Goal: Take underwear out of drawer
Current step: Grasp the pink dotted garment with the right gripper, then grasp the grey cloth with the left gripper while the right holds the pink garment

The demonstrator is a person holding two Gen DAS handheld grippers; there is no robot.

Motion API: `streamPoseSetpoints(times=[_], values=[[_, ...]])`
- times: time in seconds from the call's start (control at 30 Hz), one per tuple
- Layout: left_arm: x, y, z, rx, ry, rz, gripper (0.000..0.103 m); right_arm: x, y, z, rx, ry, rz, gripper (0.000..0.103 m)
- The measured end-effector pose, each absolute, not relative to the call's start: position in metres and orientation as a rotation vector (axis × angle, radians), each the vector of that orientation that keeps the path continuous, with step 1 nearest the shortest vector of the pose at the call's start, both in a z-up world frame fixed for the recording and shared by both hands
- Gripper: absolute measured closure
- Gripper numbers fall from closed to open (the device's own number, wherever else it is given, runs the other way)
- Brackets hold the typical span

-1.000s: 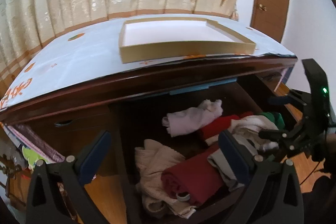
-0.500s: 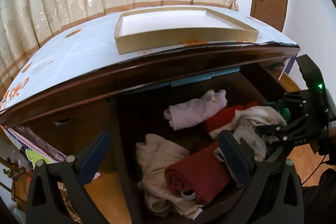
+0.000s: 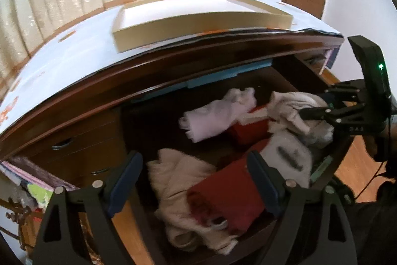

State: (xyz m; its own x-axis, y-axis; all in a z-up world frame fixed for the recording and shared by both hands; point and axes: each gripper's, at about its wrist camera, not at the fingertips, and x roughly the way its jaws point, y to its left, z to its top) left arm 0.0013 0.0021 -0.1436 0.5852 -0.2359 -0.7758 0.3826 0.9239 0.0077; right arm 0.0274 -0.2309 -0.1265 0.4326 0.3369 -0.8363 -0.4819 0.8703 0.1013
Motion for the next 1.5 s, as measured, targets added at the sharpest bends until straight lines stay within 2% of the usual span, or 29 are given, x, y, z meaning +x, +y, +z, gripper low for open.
streamPoseSetpoints(times=[0.2, 0.23, 0.27, 0.33, 0.4, 0.53, 0.63, 0.73, 0.8, 0.93, 1.03, 1.17, 1.5], values=[[0.006, -0.045, -0.14, 0.244, 0.89, -0.464, 0.016, 0.029, -0.24, -0.118, -0.126, 0.972, 0.494, 0.068], [0.008, -0.05, -0.143, 0.258, 0.902, -0.468, 0.018, 0.029, -0.242, -0.117, -0.124, 0.965, 0.489, 0.068], [0.009, -0.057, -0.147, 0.273, 0.916, -0.479, 0.024, 0.029, -0.242, -0.117, -0.124, 0.964, 0.487, 0.068], [0.01, -0.068, -0.154, 0.301, 0.944, -0.502, 0.031, 0.029, -0.242, -0.117, -0.123, 0.962, 0.487, 0.068], [0.012, -0.074, -0.159, 0.313, 0.972, -0.507, 0.034, 0.029, -0.242, -0.118, -0.117, 0.96, 0.489, 0.068], [0.013, -0.08, -0.165, 0.299, 1.011, -0.538, 0.034, 0.03, -0.242, -0.12, -0.105, 0.951, 0.49, 0.068], [0.012, -0.083, -0.166, 0.304, 1.014, -0.538, 0.027, 0.029, -0.242, -0.121, -0.101, 0.947, 0.49, 0.068], [0.012, -0.086, -0.171, 0.305, 1.043, -0.556, 0.027, 0.029, -0.242, -0.121, -0.095, 0.942, 0.489, 0.068], [0.011, -0.088, -0.174, 0.307, 1.05, -0.567, 0.038, 0.029, -0.242, -0.121, -0.092, 0.94, 0.489, 0.068], [0.009, -0.089, -0.173, 0.284, 1.05, -0.592, 0.07, 0.027, -0.243, -0.119, -0.087, 0.932, 0.488, 0.068], [0.009, -0.088, -0.168, 0.251, 1.041, -0.599, 0.086, 0.026, -0.243, -0.118, -0.083, 0.924, 0.487, 0.068], [0.003, -0.085, -0.16, 0.241, 0.999, -0.61, 0.092, 0.024, -0.242, -0.115, -0.079, 0.912, 0.485, 0.068], [-0.015, -0.06, -0.125, 0.173, 0.823, -0.546, 0.094, 0.017, -0.239, -0.1, -0.079, 0.857, 0.494, 0.068]])
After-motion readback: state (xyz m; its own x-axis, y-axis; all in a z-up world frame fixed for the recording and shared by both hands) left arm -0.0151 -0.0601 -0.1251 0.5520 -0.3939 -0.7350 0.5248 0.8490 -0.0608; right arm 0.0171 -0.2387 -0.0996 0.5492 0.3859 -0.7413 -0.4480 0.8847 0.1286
